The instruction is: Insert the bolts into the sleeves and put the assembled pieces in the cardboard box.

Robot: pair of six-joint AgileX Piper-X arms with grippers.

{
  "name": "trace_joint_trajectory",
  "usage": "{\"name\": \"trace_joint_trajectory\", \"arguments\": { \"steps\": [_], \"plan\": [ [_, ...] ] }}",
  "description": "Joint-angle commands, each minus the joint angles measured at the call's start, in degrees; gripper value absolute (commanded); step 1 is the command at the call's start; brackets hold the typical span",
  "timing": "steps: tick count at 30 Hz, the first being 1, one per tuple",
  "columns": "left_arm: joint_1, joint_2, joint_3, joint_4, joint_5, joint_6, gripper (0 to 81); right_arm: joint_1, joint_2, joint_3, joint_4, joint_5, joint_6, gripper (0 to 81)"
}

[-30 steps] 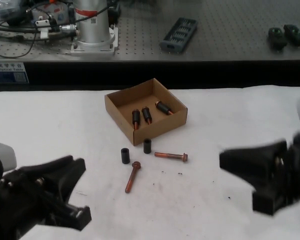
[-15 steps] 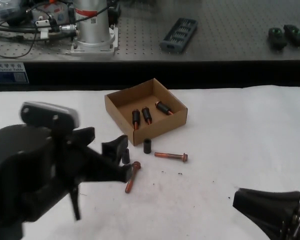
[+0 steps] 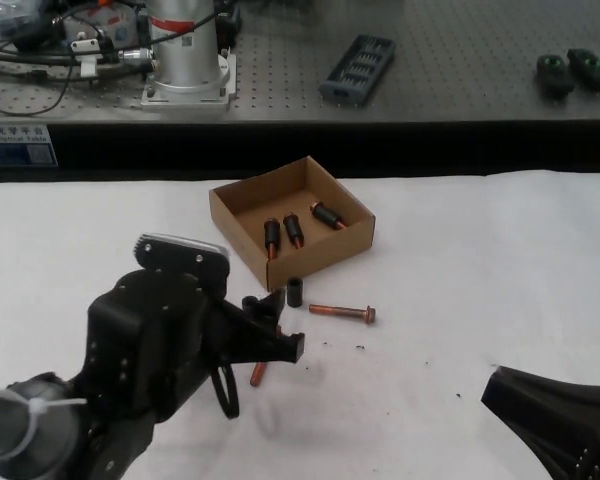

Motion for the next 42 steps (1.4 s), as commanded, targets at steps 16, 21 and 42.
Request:
{"name": "trace_joint_trajectory", "arguments": {
  "steps": [16, 21, 42],
  "plan": [
    [1.8, 2.4, -12.1, 21.2, 5.8, 0.9, 43.4, 0.1, -0.2, -0.5, -0.7, 3.0, -1.4, 5.5],
    [3.7, 3.0, -13.8, 25.2, 8.0, 0.9, 38.6, 0.1, -0.2, -0.5, -0.7, 3.0, -1.4, 5.5],
    [5.9, 7.2, -21.8, 37.8, 13.7, 0.5, 38.3, 0.1, -0.2, -0.5, -0.7, 2.5, -1.4, 5.5]
  ]
}}
